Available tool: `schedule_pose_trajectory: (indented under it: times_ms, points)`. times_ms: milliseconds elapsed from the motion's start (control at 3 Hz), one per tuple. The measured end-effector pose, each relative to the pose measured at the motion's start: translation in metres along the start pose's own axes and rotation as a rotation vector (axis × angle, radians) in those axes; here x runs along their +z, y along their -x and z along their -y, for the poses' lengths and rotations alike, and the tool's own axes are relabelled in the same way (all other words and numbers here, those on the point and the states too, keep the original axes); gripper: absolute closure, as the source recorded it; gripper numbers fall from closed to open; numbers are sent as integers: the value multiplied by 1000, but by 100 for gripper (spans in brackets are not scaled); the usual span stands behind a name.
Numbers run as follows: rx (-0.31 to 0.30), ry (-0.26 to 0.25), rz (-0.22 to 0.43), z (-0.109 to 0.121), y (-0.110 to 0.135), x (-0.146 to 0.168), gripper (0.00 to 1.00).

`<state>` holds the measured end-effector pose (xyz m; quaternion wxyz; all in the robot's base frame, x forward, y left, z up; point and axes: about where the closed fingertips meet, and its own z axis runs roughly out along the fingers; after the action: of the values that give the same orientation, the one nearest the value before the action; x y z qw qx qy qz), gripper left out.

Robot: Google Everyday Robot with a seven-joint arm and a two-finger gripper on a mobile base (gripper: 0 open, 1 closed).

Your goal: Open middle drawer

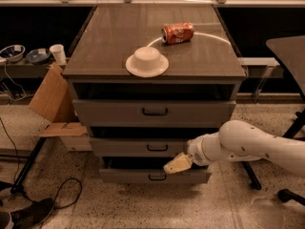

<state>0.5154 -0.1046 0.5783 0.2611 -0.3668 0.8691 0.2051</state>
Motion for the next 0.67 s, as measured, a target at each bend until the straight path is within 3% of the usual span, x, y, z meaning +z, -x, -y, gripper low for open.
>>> schedule_pose_trajectory:
  times_ms: [667]
  points:
    - [158, 51, 107, 13, 10, 46, 65]
